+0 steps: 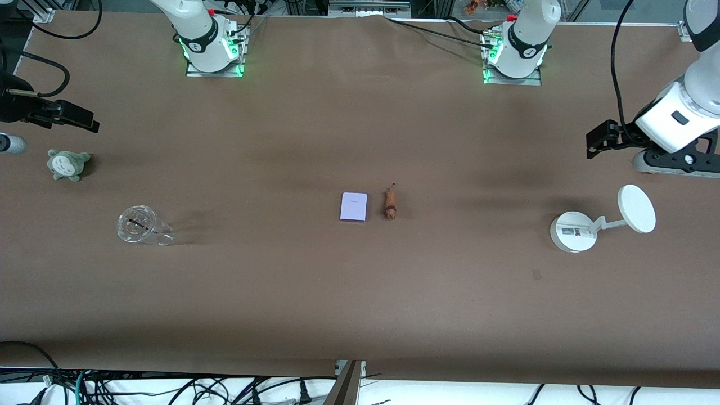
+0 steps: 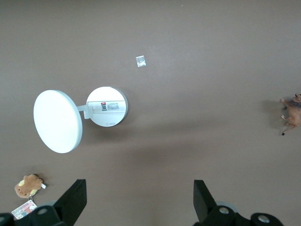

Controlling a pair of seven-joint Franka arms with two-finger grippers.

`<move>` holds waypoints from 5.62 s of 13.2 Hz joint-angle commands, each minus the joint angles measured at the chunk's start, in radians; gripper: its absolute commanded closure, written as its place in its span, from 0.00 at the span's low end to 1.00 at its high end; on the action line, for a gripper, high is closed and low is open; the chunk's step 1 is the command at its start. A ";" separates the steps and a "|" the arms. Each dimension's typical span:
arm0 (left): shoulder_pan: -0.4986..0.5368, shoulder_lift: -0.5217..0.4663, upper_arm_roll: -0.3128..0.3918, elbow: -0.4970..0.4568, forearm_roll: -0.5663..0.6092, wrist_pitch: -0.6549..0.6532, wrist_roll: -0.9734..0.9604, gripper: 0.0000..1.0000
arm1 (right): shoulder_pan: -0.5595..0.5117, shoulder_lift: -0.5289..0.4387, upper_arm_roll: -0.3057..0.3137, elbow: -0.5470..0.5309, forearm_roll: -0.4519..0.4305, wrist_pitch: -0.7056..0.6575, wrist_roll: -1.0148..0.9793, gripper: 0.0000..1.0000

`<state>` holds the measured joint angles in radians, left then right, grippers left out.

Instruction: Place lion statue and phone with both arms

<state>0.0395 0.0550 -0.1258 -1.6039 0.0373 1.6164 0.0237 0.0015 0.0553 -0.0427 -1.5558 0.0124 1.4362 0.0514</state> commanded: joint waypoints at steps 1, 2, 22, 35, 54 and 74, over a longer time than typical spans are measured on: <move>-0.001 -0.001 -0.006 0.016 0.018 -0.023 0.005 0.00 | -0.005 0.031 0.004 0.026 0.011 -0.002 -0.011 0.00; -0.001 0.000 -0.005 0.018 0.013 -0.021 0.005 0.00 | -0.003 0.035 0.006 0.026 0.006 -0.002 -0.010 0.00; -0.516 0.506 -0.017 -0.002 -0.079 0.503 -0.688 0.00 | 0.140 0.187 0.017 0.033 0.012 0.187 0.010 0.00; -0.573 0.660 -0.012 -0.004 -0.062 0.706 -0.703 0.72 | 0.282 0.412 0.017 0.029 0.082 0.420 0.130 0.00; -0.015 0.428 -0.003 -0.071 0.079 0.292 -0.157 0.98 | 0.719 0.754 0.014 0.134 0.115 0.874 0.771 0.00; 0.036 0.286 -0.057 -0.137 0.161 0.392 -0.114 0.00 | 0.782 0.841 0.010 0.151 0.038 0.934 0.763 0.05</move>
<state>0.0732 0.3968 -0.1706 -1.7903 0.1779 2.0990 -0.0934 0.7738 0.8768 -0.0225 -1.4284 0.0748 2.3570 0.8111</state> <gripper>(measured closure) 0.000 0.000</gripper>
